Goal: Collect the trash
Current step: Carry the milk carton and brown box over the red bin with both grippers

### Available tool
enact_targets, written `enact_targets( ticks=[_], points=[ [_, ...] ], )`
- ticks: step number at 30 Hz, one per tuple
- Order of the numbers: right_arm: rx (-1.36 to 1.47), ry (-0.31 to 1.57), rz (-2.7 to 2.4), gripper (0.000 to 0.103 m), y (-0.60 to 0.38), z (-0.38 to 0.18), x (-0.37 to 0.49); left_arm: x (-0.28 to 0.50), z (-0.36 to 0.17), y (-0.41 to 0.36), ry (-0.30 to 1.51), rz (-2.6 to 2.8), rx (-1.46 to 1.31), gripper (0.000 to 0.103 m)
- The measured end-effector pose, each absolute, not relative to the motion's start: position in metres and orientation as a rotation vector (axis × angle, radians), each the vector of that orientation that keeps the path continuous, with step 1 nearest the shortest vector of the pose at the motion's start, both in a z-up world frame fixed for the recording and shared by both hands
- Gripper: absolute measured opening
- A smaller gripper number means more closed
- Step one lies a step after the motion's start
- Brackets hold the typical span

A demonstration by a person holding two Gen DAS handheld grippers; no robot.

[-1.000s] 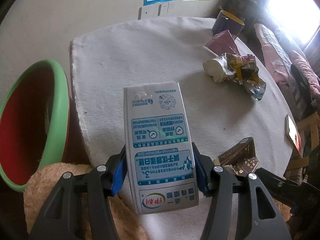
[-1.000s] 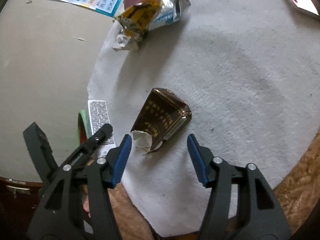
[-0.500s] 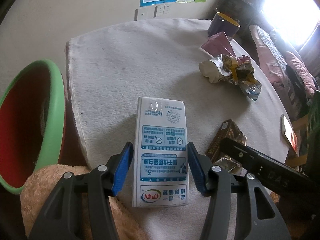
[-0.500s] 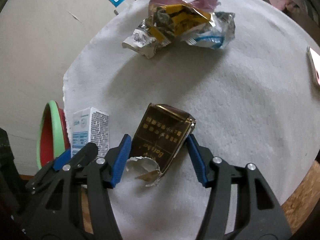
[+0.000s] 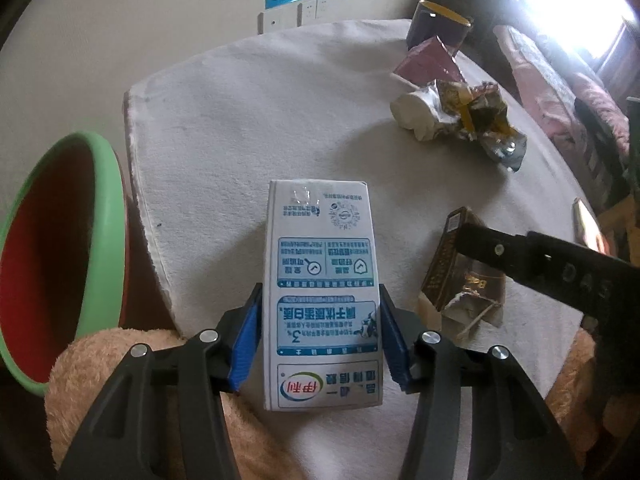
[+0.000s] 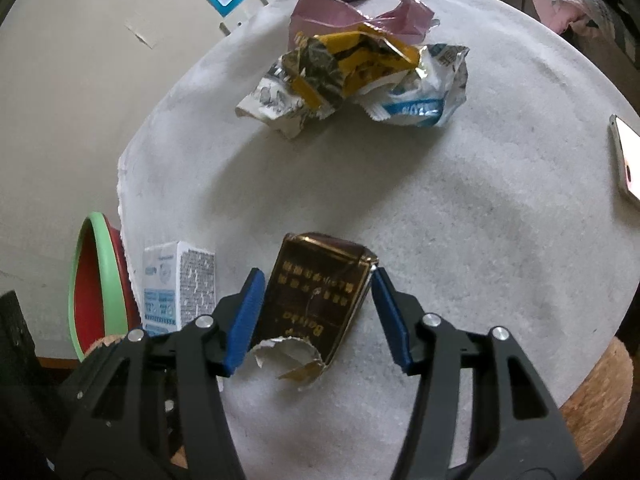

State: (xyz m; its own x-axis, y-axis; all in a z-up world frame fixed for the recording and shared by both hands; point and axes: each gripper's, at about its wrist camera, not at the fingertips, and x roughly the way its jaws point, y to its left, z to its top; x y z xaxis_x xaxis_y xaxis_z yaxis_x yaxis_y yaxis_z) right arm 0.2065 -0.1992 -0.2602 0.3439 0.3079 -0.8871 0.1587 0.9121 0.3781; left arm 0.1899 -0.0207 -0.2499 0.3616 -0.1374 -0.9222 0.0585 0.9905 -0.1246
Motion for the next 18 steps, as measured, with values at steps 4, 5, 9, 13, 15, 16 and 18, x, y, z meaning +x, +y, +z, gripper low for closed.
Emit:
enact_targets(
  ticks=[4, 5, 9, 13, 15, 16, 18],
  points=[
    [0.434, 1.232, 0.092, 0.054, -0.202, -0.261, 0.206, 0.178, -0.226, -0.007, 1.126, -0.117, -0.127, 0.05],
    [0.431, 1.23, 0.089, 0.054, -0.202, -0.262, 0.206, 0.176, -0.222, -0.004, 1.109, -0.11, -0.122, 0.05],
    [0.391, 1.22, 0.085, 0.056, -0.192, -0.262, 0.205, 0.167, -0.203, 0.011, 1.057, -0.09, -0.133, 0.05],
    [0.32, 1.218, 0.081, 0.057, -0.18, -0.266, 0.2, 0.161, -0.188, 0.023, 1.008, -0.07, -0.141, 0.05],
    [0.278, 1.207, 0.083, 0.056, -0.173, -0.265, 0.197, 0.161, -0.183, 0.023, 0.993, -0.068, -0.143, 0.05],
    [0.27, 1.203, 0.086, 0.054, -0.172, -0.264, 0.196, 0.16, -0.181, 0.023, 0.984, -0.067, -0.143, 0.05],
    [0.253, 1.199, 0.097, 0.052, -0.17, -0.262, 0.195, 0.159, -0.178, 0.023, 0.974, -0.069, -0.148, 0.05]
  ],
)
